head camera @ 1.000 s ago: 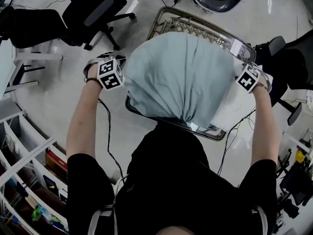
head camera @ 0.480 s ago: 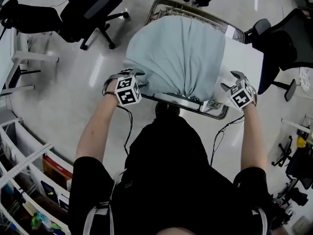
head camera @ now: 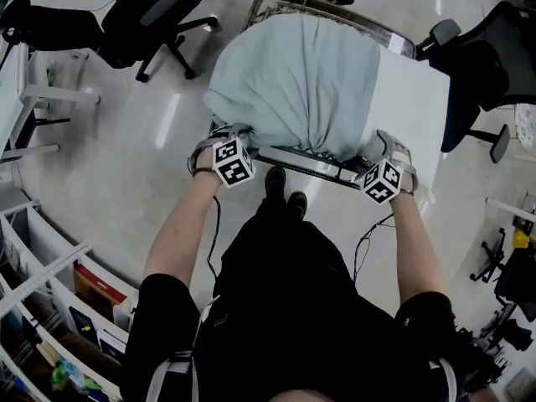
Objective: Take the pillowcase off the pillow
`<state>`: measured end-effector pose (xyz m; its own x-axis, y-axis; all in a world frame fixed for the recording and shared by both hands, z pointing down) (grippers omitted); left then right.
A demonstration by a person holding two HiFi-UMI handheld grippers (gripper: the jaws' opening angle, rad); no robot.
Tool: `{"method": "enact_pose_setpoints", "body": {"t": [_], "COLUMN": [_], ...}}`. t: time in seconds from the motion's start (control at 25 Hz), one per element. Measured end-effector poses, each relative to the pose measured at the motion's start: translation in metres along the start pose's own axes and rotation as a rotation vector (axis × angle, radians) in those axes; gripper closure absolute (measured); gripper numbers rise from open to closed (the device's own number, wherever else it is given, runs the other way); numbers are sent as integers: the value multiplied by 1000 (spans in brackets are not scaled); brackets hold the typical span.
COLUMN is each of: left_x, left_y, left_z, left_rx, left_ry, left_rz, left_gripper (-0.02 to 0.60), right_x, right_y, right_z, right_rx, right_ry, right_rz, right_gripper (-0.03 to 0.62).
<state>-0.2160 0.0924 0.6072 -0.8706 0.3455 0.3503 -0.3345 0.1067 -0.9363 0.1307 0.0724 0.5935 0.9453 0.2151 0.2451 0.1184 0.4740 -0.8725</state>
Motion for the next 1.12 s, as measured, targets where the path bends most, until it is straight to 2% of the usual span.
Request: {"method": "enact_pose_setpoints", "body": {"t": [0.04, 0.08, 0.12, 0.2, 0.28, 0.4, 0.48, 0.64, 0.8, 0.96, 1.12], "left_x": [0, 1, 2, 3, 5, 27, 41, 47, 63, 83, 102], "left_y": [-5, -7, -9, -9, -6, 10, 30, 67, 105, 131, 145], "left_z": [1, 2, 3, 3, 6, 23, 36, 60, 90, 118, 148], "left_rx": [-33, -66, -94, -125, -152, -223, -246, -334, -407, -450, -475], "left_ry": [-7, -20, -37, -62, -67, -40, 10, -42, -15, 4, 74], "left_rz": [27, 63, 104, 173, 217, 294, 289, 318, 334, 362, 366], "left_gripper": [346, 382, 464, 536, 570, 574, 574, 574, 574, 574, 574], "right_x": [0, 0, 1, 3, 3, 7, 11, 6, 12, 28, 56], "right_y": [-14, -26, -34, -38, -28, -6, 8, 28, 37, 39, 35], "right_z": [3, 5, 5, 2, -5, -16, -27, -51, -70, -75, -68], "right_rx": [61, 118, 164, 209, 223, 233, 213, 147, 97, 70, 41], "right_ry": [51, 98, 131, 148, 141, 138, 105, 55, 15, -29, -75], "right_rz": [21, 42, 56, 57, 38, 0, -13, -26, -31, -9, 75], "right_gripper": [108, 108, 114, 205, 278, 335, 351, 368, 372, 376, 376]}}
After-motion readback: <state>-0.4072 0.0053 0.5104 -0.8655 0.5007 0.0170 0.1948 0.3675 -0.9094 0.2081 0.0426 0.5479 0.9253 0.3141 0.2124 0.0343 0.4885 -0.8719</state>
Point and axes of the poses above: the fingertips, and each gripper's own axes: y backward along the fingers, z to its left, x out of its underside, the point moved 7 cm from there along y, backward along the fingers, and after that the axes turned 6 degrees about x, right-handed, at the moved point
